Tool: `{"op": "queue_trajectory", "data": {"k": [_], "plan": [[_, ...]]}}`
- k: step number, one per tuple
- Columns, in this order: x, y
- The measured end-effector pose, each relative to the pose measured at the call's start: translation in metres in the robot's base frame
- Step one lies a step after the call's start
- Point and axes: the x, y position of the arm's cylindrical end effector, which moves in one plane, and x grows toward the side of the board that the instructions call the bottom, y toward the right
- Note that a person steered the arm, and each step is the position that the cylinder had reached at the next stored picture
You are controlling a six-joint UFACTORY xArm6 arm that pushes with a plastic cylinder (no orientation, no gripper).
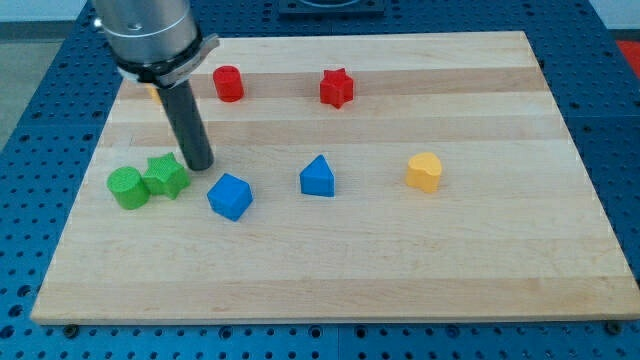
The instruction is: Move the blue cube and the blue triangle slightly down
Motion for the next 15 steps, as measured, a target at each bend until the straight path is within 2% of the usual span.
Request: {"op": "queue_trajectory", "data": {"k": [1,2,3,5,7,8,9,11,12,13,15], "plan": [[0.019,-0.027],[0.021,-0.027],[0.023,-0.006],[0.066,-0.005],[0.085,0.004],[0.077,0.018],[0.045,0.046],[0.034,0.102],[0.037,0.076],[0.021,0.064],[-0.016,0.089]]}}
